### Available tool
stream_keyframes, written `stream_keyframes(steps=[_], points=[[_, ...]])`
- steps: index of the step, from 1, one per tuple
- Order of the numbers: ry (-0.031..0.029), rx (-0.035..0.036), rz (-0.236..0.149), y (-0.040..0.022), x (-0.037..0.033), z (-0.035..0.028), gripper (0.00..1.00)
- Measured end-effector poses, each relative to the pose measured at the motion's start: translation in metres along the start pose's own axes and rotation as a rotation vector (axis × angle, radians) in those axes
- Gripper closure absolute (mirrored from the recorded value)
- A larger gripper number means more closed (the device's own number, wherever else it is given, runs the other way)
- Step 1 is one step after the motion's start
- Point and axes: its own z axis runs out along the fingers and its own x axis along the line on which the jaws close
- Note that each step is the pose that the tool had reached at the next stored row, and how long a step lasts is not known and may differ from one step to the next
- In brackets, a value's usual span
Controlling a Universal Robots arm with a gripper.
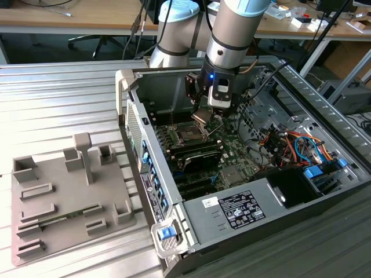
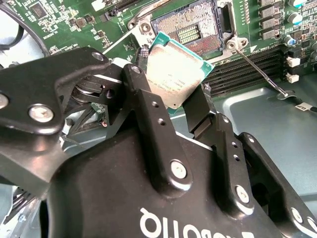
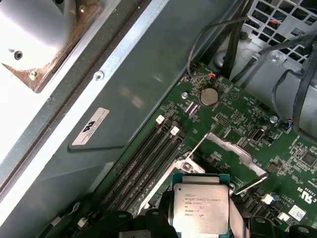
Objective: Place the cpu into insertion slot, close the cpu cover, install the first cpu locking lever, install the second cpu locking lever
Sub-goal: 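Place the cpu into insertion slot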
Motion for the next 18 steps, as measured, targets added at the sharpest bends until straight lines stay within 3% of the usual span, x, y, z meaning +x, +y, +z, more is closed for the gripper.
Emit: stream_keyframes(steps=[18], points=[[-0.0019,-0.0004,0.022,0.0,0.0,0.0003,0.45]])
